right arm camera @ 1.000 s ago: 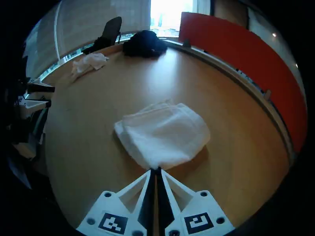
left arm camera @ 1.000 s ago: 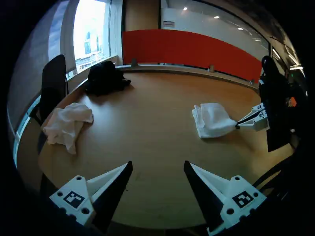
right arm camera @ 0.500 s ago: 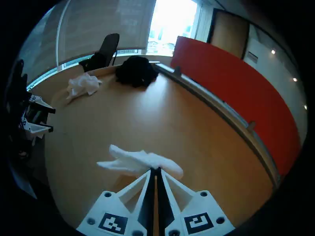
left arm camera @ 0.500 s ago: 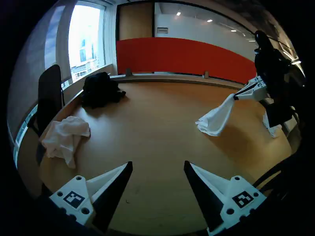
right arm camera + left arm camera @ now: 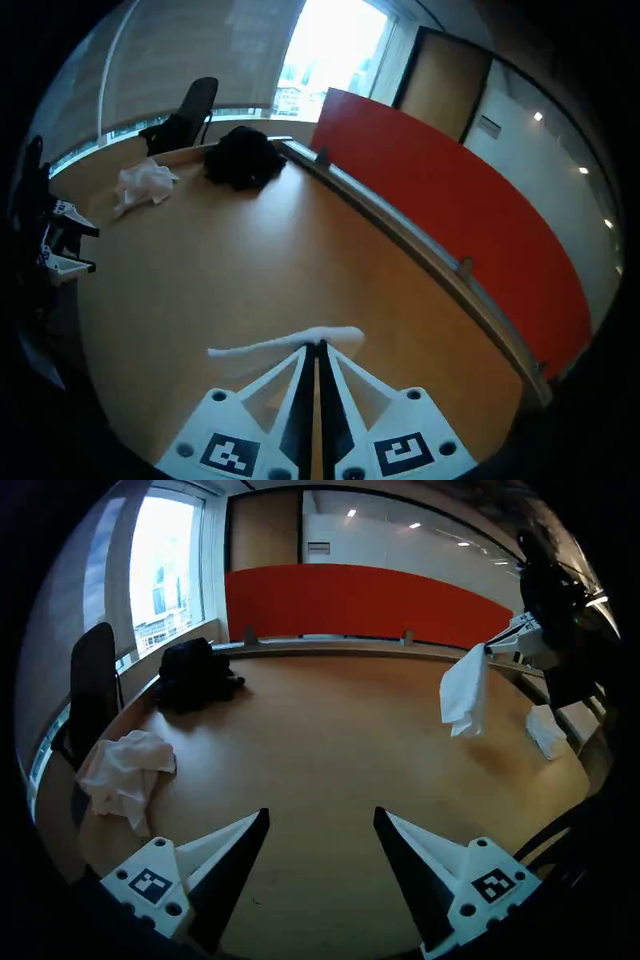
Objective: Fold towel
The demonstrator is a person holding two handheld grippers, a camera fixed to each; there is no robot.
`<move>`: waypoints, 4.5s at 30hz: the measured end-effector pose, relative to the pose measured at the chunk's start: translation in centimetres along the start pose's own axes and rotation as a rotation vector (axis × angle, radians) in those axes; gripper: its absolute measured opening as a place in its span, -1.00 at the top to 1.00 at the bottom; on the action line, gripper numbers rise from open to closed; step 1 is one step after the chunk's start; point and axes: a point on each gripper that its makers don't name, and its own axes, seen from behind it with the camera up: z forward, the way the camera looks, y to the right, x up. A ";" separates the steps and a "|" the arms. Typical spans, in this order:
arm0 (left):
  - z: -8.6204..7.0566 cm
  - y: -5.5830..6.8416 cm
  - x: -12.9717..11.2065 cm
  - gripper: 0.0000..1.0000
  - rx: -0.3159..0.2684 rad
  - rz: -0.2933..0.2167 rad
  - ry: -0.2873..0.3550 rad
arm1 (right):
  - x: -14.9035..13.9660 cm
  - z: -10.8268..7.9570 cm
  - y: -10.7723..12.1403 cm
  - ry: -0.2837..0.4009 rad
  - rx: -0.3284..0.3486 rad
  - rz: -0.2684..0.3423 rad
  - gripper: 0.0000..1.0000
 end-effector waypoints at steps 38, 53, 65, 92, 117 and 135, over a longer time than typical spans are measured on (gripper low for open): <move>0.8 1.9 0.5 -0.94 -0.014 0.026 -0.021 | -11.0 -9.8 17.6 -0.118 -0.206 0.156 0.94; 1.0 2.2 0.8 -0.94 -0.009 0.042 -0.029 | -15.1 -12.6 22.8 -0.178 -0.282 0.186 0.94; 1.4 2.9 1.3 -0.94 -0.019 0.055 -0.030 | -17.4 -15.1 25.2 -0.203 -0.332 0.220 0.94; 1.9 4.4 2.1 -0.94 -0.050 0.092 -0.030 | -28.1 -22.9 24.1 -0.301 -0.436 0.370 0.94; 1.6 4.5 1.7 -0.94 -0.049 0.108 -0.039 | -38.1 -24.6 19.8 -0.419 -0.467 0.526 0.94; 1.4 4.3 1.6 -0.94 -0.045 0.110 -0.045 | -41.3 -24.8 18.4 -0.467 -0.475 0.590 0.94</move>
